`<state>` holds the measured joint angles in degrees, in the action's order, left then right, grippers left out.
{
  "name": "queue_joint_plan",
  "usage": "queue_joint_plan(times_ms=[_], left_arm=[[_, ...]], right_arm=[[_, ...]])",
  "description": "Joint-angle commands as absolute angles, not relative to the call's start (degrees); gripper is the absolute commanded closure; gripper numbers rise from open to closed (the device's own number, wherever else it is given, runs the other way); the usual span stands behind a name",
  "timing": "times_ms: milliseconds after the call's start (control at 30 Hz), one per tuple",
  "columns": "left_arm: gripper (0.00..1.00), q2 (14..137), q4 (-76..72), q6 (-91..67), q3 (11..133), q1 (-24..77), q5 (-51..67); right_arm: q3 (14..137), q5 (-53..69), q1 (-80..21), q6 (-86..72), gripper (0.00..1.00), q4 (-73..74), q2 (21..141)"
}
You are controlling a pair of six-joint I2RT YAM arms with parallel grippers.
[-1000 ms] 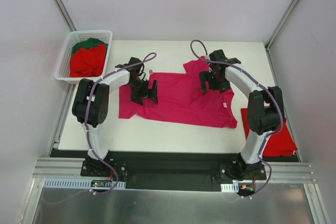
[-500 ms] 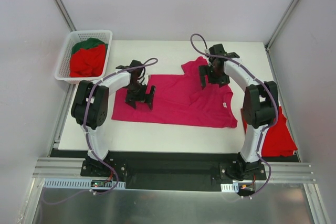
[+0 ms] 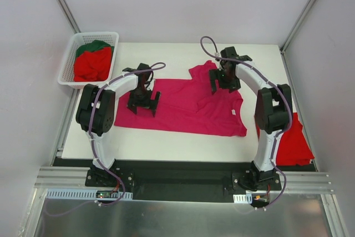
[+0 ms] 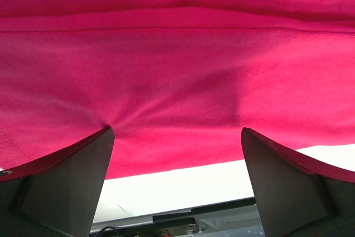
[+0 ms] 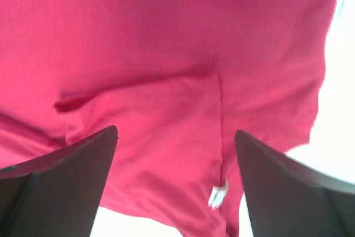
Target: Fold and stack the t-shirts
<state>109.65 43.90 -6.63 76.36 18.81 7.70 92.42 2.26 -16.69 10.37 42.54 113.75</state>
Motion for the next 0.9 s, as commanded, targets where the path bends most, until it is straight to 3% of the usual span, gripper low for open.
queue_joint_plan(times_ms=[0,33,233,400,667,733,867], left_arm=[[0.01,109.42,46.49,-6.33,77.61,19.25,5.36],[0.01,109.60,46.76,-6.24,77.61,19.25,5.27],[0.01,109.51,47.20,-6.15,77.78,19.25,4.92],[0.01,109.69,47.37,-5.98,77.87,19.25,4.75],[0.01,110.30,47.72,-5.63,78.31,19.25,4.48],[0.01,110.30,47.81,-5.54,78.40,19.25,4.48],[0.01,110.39,47.81,-5.54,78.14,19.25,4.04]], right_arm=[[96.15,4.13,-16.26,11.77,0.14,41.31,116.54],[96.33,3.87,-16.09,11.78,0.21,41.22,117.24],[96.59,4.48,-14.33,11.60,0.38,40.96,119.35],[96.42,4.57,-12.48,11.60,0.45,40.78,119.53],[96.68,6.06,-10.99,11.60,0.69,40.87,119.97],[96.68,6.42,-10.90,11.43,0.73,40.78,120.23],[97.21,7.56,-10.90,11.08,0.70,41.05,120.67]])
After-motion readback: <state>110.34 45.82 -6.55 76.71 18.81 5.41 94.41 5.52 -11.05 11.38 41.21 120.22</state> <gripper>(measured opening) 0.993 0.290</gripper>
